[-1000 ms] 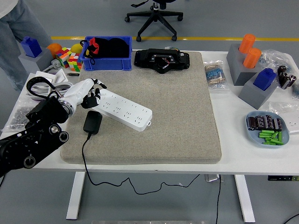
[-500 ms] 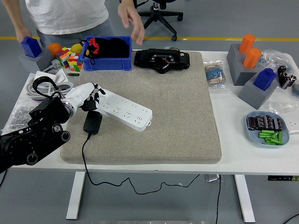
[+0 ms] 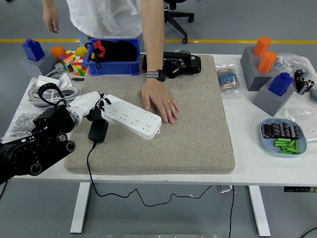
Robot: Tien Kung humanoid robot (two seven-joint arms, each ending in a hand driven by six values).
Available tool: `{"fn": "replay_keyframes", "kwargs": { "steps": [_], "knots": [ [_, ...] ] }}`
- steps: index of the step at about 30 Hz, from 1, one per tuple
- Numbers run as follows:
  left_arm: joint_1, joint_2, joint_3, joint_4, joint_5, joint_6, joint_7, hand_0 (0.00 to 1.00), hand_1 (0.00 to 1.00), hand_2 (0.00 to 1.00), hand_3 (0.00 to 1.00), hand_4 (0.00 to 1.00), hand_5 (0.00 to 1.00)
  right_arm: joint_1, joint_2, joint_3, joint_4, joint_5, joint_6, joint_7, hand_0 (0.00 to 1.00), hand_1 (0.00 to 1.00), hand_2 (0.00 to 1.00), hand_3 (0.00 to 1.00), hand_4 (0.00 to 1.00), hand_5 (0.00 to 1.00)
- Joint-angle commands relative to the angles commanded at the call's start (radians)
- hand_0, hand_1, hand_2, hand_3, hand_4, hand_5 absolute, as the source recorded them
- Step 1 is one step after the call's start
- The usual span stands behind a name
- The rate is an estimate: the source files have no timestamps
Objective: Press the white button,pick up the black plug,place it near the board,insert it into the board
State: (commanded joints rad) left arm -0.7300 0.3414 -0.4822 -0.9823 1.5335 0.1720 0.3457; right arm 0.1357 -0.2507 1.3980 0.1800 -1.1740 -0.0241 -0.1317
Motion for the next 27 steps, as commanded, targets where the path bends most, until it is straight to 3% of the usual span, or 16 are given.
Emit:
{"fn": "replay_keyframes", "kwargs": {
  "steps": [27],
  "knots": [
    [-0.007, -0.006, 0.035, 0.022, -0.008, -0.002, 0.005, 0.009, 0.002, 0.092, 0.681, 0.002, 0.002, 0.0, 0.002, -0.005, 0.0, 0.003, -0.001, 0.0, 0.633, 0.599, 0.596, 0.588, 0.668, 0.411]
  ]
}}
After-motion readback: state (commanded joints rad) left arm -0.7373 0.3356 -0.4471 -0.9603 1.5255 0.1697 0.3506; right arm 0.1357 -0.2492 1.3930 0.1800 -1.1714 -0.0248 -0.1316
